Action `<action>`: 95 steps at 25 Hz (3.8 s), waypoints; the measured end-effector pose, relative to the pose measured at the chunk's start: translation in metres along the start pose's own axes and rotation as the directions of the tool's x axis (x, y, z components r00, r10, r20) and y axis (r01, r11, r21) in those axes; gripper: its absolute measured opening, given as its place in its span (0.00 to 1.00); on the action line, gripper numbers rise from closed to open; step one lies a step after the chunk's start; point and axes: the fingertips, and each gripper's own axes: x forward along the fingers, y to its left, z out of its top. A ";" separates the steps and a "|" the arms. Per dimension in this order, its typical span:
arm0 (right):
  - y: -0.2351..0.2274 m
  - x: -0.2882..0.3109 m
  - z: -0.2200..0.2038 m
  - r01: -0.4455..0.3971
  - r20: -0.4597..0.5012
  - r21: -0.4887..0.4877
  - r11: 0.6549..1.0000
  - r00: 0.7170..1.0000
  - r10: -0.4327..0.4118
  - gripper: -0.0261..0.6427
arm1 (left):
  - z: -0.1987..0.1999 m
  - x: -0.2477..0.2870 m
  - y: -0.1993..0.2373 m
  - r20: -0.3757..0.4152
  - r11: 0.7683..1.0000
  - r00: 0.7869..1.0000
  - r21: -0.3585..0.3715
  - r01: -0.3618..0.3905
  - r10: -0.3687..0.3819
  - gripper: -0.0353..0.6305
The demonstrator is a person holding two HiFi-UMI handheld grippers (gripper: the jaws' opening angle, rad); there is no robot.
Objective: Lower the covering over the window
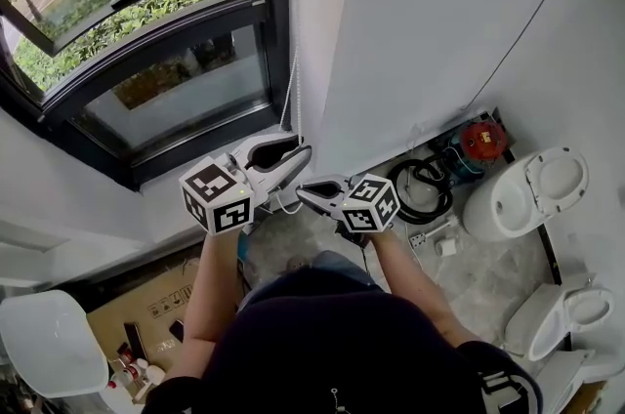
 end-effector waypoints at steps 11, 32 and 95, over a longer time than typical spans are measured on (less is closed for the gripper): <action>-0.002 0.008 -0.038 0.021 -0.162 -0.061 0.998 0.986 -0.031 0.06 | -0.042 0.000 -0.009 -0.114 0.998 0.992 -0.044 0.040 -0.044 0.07; -0.002 0.021 -0.075 0.000 -0.231 0.035 0.999 0.973 0.008 0.06 | -0.083 -0.026 0.004 -0.010 0.975 0.998 -0.217 0.052 -0.056 0.07; 0.006 -0.016 0.089 0.033 0.079 -0.106 0.994 0.997 -0.025 0.06 | -0.226 -0.017 -0.023 -0.290 0.895 0.936 -0.443 0.054 -0.200 0.07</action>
